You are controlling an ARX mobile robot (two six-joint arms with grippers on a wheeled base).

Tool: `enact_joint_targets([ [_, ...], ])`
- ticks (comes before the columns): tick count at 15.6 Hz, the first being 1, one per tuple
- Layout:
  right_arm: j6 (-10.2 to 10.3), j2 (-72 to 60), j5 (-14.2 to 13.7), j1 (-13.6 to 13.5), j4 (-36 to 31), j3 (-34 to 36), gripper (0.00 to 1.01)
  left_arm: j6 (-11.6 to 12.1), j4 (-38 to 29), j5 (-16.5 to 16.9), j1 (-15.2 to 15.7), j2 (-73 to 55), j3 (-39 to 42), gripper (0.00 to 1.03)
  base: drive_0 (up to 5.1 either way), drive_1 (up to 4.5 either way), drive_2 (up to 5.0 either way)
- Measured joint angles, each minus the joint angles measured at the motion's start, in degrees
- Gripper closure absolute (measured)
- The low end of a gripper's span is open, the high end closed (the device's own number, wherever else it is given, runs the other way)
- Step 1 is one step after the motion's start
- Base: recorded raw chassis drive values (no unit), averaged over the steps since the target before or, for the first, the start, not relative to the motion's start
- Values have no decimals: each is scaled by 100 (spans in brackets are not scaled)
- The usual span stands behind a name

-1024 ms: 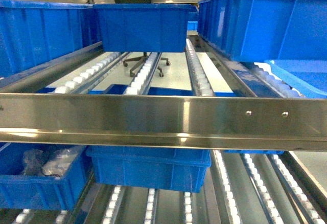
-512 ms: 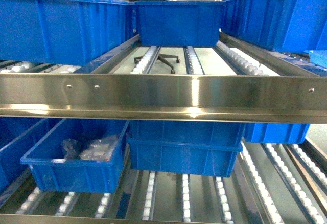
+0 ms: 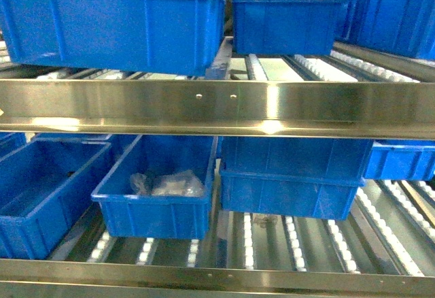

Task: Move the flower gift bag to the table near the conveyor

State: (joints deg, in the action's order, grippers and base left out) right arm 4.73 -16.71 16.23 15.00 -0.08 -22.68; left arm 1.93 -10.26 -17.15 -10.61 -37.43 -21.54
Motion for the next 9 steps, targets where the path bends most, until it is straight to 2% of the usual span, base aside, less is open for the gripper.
enact_joint_targets([
  [3,0,4,0,0,2,0,99,0,-2,0,0,0,0,101,-486,125,349],
  [9,0,2,2,0,7,0,99,0,-2,0,0,-2,0,101,-491,251,251],
])
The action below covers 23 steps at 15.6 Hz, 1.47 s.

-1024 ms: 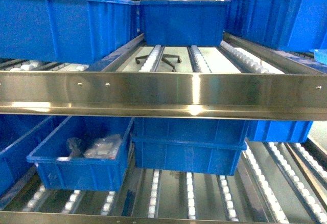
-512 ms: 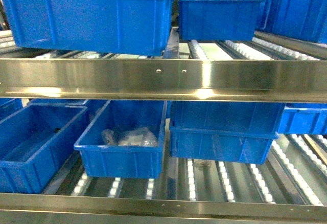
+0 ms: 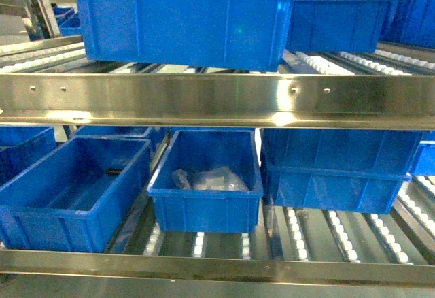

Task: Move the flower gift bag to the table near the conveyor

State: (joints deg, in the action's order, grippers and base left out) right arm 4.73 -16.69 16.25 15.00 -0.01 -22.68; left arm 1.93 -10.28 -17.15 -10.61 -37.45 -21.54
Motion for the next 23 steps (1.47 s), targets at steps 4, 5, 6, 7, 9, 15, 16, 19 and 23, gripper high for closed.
enact_joint_targets([
  [4,0,-4,-2,0,-4,0,99,0,0,0,0,-4,0,101,-502,243,243],
  [5,0,-9,-2,0,7,0,99,0,4,2,0,-4,0,101,-503,242,242],
  [6,0,-2,-2,0,0,0,99,0,0,0,0,-4,0,101,-494,247,247],
  [7,0,0,-2,0,-7,0,99,0,0,0,0,-4,0,101,-491,249,249],
  [9,0,-2,-2,0,-4,0,99,0,0,0,0,0,0,101,-497,239,239],
  [15,0,7,-2,0,-11,0,99,0,-2,0,0,0,0,101,-491,245,245],
  [16,0,7,-2,0,-28,0,99,0,0,0,0,2,0,101,-489,247,247],
  [19,0,-9,-2,0,20,0,99,0,2,0,0,-4,0,101,-490,246,246],
  [23,0,-2,-2,0,-2,0,99,0,0,0,0,-2,0,101,-501,236,236],
])
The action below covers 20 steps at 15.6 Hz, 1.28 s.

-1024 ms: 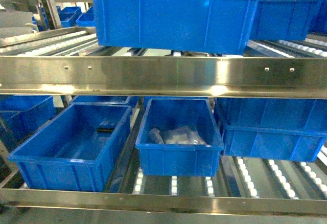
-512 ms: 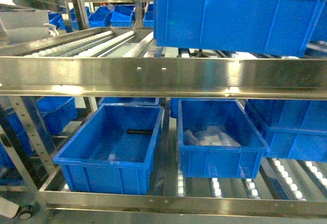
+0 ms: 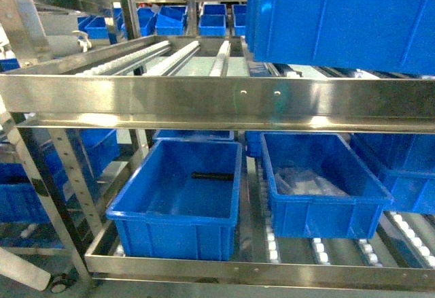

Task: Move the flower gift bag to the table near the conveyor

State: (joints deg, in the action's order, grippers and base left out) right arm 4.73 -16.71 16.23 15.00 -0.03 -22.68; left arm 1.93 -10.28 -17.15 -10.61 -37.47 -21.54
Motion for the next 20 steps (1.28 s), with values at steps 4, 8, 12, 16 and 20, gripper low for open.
enact_joint_targets([
  [4,0,11,0,0,-28,0,99,0,-4,0,0,4,0,101,-495,239,239],
  [8,0,-2,0,0,4,0,99,0,-2,-11,0,2,2,101,-501,231,231],
  [12,0,0,0,0,-4,0,99,0,0,-17,0,2,0,101,-492,284,195],
  [16,0,-4,2,0,7,0,99,0,2,-15,0,2,2,101,-481,342,159],
  [20,0,-7,2,0,2,0,99,0,2,-17,0,0,2,101,-497,190,279],
])
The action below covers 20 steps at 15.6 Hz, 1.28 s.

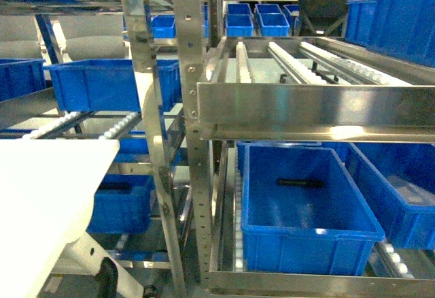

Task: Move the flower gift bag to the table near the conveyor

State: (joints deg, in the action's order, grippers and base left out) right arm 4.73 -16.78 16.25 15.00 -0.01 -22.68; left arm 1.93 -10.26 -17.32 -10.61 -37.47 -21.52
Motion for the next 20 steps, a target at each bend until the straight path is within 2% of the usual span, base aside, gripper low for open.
enact_joint_targets([
  [4,0,0,-2,0,4,0,99,0,2,11,-2,-4,-2,101,-453,110,396],
  [20,0,2,-2,0,0,2,99,0,0,2,0,4,0,101,-488,240,259],
])
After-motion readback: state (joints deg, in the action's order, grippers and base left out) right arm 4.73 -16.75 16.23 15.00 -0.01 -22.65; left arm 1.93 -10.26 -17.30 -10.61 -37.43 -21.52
